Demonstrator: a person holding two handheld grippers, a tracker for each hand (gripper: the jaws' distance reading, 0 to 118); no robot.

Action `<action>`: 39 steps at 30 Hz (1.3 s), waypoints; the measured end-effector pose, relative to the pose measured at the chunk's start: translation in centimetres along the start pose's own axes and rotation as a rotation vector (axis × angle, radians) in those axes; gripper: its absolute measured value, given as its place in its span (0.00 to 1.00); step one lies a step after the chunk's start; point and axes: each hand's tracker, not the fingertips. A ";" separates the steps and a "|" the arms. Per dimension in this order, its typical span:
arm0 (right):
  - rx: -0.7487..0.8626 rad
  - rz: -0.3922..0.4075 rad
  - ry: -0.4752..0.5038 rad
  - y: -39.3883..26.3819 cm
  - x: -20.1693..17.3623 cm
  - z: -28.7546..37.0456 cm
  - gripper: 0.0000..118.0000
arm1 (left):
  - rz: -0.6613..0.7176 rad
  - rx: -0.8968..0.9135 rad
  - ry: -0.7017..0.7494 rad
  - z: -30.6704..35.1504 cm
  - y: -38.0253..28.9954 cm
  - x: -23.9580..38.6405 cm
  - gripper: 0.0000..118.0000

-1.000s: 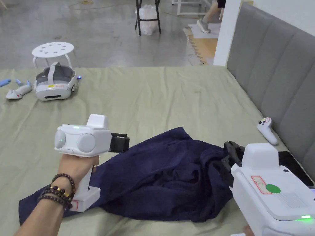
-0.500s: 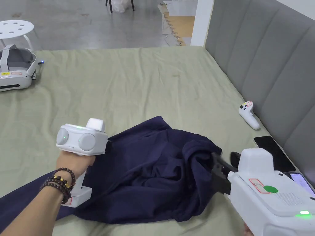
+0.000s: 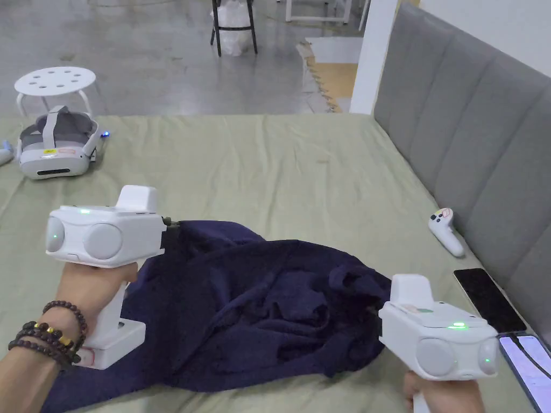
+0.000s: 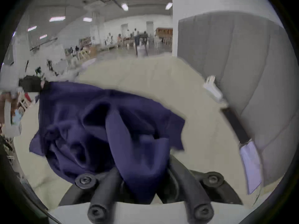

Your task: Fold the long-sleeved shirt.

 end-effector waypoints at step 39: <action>0.119 0.017 -0.077 22.9 -0.4 -7.7 0.04 | 0.198 0.053 0.230 1.9 8.1 -8.6 0.03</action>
